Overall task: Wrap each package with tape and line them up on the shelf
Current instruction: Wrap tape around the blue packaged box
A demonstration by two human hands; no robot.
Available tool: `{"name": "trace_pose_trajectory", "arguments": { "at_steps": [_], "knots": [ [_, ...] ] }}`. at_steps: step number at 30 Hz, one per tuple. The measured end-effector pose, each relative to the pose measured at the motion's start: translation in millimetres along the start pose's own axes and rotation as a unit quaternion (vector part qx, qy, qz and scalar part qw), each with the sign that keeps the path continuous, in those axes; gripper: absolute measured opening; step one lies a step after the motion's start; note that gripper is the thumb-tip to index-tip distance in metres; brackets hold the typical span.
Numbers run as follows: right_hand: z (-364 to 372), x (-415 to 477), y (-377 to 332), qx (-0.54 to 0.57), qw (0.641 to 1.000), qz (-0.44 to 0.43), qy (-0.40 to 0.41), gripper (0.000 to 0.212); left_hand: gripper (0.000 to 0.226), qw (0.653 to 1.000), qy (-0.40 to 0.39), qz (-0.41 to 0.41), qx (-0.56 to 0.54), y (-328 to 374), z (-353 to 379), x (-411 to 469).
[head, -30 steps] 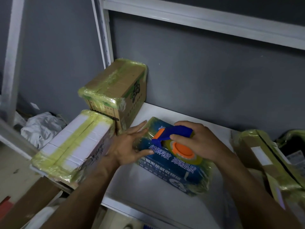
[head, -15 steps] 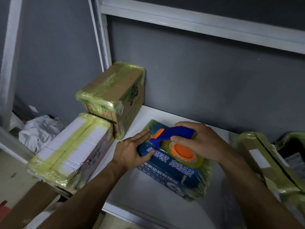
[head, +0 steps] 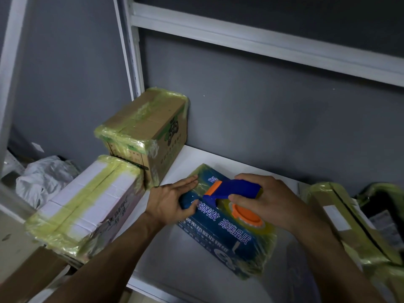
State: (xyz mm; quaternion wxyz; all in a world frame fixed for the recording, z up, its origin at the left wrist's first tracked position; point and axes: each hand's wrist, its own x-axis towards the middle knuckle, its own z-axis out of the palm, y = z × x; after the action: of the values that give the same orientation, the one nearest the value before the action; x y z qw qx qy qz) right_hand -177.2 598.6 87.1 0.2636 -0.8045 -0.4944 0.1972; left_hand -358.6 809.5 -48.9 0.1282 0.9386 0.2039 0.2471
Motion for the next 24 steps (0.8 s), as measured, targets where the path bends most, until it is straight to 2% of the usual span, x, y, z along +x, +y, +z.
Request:
{"name": "trace_pose_trajectory", "arguments": {
  "at_steps": [4,7,9,13,15,17,18,22,24],
  "knots": [
    [8.2,8.7,3.7,-0.009,1.000,0.021,0.002,0.037,0.057,1.000,0.001,0.008,0.020,-7.1,2.7,6.0],
    [13.3,16.1,2.2,0.000,0.999,0.030,0.033,0.038,0.060,0.998,-0.042,0.024,0.047,-16.7,0.2,19.6],
    [16.3,20.6,1.6,0.011,0.998,0.045,0.051,0.032,0.063,0.996,-0.065,0.022,0.057,-23.1,-3.6,30.1],
    [14.9,27.1,3.9,0.042,0.997,0.061,0.037,0.025,0.062,0.991,-0.111,0.068,0.032,-22.7,-7.1,37.0],
    [12.9,26.6,7.3,0.072,0.995,0.061,0.023,0.040,0.061,0.987,-0.138,0.084,0.011,-16.0,-1.7,34.4],
    [14.0,25.1,11.5,0.095,0.994,0.058,0.015,0.066,0.060,0.988,-0.134,0.070,0.004,-10.2,5.1,31.1],
    [15.7,24.0,12.5,0.105,0.993,0.053,0.011,0.069,0.059,0.991,-0.120,0.061,0.004,-8.7,7.3,29.6],
    [19.4,20.1,14.0,0.130,0.991,0.030,0.033,0.053,0.059,0.995,-0.082,0.053,0.014,-6.2,9.1,30.9],
    [18.1,20.4,14.4,0.129,0.990,0.034,0.051,0.053,0.059,0.996,-0.072,0.053,0.013,-6.4,8.8,33.1]
  ]
}}
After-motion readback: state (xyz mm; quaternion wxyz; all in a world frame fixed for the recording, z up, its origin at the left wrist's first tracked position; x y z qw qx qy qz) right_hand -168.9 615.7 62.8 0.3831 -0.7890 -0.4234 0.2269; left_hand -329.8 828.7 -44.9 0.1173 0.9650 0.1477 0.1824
